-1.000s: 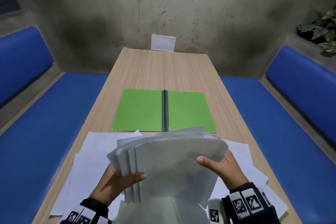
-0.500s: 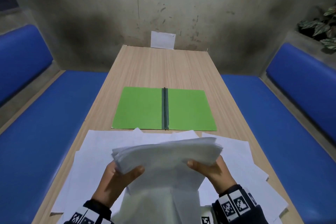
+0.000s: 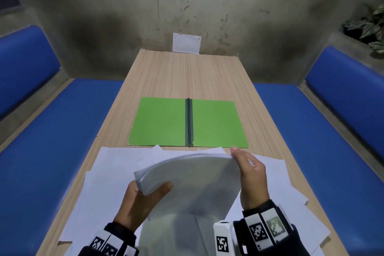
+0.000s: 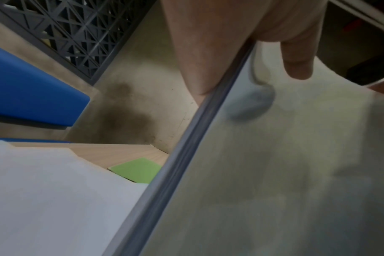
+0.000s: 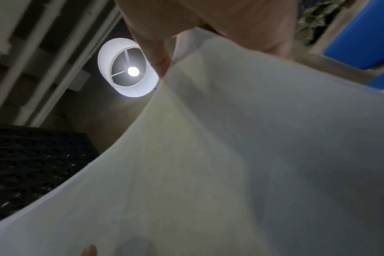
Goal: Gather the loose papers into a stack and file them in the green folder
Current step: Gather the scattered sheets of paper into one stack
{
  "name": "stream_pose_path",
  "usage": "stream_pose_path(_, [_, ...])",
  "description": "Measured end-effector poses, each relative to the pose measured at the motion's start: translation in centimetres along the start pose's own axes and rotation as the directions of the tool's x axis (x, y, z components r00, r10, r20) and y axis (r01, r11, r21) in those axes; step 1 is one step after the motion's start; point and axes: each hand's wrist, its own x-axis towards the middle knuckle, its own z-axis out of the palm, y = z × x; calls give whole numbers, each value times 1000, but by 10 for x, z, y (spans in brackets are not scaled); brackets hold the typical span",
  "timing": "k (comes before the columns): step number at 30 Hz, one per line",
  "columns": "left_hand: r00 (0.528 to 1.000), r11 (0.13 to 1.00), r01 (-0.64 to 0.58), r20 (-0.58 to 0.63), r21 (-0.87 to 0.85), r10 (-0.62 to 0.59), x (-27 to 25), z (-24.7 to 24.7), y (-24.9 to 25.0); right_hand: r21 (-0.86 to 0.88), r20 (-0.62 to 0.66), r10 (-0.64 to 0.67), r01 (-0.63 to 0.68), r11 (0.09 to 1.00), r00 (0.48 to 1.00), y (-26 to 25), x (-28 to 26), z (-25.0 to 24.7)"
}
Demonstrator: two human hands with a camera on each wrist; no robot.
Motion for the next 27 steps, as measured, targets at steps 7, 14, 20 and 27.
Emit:
stream_pose_path(7, [988, 989, 126, 76, 74, -131, 0, -7, -37, -73, 81, -43, 49, 996, 996, 24, 3, -20])
stream_pose_path(14, [969, 960, 248, -27, 129, -247, 4, -9, -71, -436, 149, 249, -163, 885, 957, 90, -6, -33])
stream_pose_path(20, [951, 959, 254, -214, 125, -224, 20, -40, -44, -692, 7, 400, -284, 664, 916, 110, 20, -83])
stream_pose_path(27, [845, 892, 417, -436, 177, -308, -4, -97, -63, -798, -382, 344, -494, 345, 858, 113, 29, -155])
